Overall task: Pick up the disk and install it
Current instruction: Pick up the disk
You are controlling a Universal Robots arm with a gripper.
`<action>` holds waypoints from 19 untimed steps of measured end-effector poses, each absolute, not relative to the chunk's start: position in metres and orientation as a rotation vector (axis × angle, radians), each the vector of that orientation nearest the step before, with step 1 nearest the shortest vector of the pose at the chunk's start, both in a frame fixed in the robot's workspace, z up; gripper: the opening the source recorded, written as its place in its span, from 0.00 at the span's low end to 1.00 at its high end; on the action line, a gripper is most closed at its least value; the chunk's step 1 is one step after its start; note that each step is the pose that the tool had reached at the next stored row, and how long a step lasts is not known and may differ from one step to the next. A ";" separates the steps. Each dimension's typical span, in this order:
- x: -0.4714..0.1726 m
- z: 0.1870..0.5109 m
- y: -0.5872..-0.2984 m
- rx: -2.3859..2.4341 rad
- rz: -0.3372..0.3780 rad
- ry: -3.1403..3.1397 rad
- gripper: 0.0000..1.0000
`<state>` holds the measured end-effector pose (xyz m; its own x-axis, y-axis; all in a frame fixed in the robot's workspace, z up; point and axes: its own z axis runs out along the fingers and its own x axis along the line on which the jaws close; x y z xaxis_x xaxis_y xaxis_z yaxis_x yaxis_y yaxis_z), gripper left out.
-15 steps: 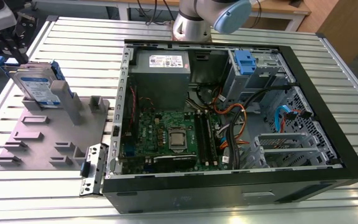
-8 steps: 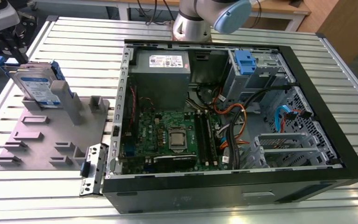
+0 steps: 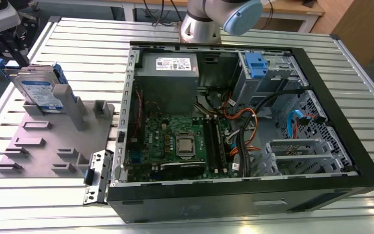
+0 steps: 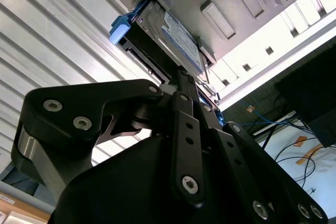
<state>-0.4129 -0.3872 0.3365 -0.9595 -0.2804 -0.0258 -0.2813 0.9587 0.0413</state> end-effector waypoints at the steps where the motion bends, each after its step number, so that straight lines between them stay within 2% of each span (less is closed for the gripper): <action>1: -0.413 0.336 -0.387 -0.443 0.070 3.090 0.11; 19: -0.413 0.336 -0.387 -0.497 0.070 3.082 0.11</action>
